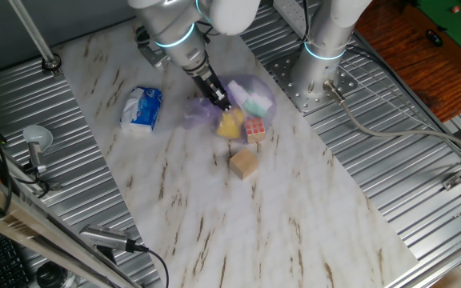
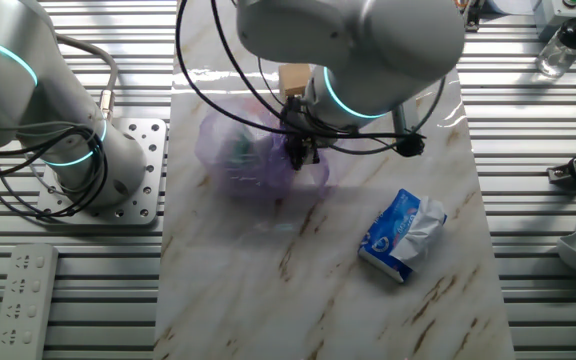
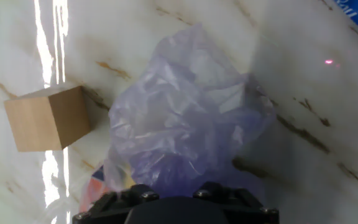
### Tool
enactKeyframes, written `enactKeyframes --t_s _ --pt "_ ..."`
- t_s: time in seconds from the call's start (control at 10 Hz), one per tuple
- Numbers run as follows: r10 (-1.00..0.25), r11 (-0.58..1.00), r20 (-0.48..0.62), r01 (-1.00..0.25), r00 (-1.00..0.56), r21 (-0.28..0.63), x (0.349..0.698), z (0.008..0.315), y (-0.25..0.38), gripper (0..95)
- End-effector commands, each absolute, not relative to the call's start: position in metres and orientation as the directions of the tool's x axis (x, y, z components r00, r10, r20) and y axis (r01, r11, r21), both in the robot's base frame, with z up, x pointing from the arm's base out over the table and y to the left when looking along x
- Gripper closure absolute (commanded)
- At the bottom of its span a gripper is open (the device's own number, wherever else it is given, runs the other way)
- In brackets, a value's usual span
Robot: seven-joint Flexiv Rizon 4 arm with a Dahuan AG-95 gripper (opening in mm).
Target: Pick up a bag of things
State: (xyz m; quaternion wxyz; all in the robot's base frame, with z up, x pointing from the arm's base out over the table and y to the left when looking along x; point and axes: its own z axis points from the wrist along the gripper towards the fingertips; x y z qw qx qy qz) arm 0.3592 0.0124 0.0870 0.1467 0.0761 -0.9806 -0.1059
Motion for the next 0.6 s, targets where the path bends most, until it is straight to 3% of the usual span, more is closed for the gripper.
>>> enactKeyframes --t_s 0.1,0.6 --pt "-0.188 0.965 0.275 -0.124 -0.943 0.232 0.363 0.093 0.011 95.0" --pt "-0.199 0.953 0.276 -0.119 -0.94 0.279 0.389 0.128 0.012 95.0"
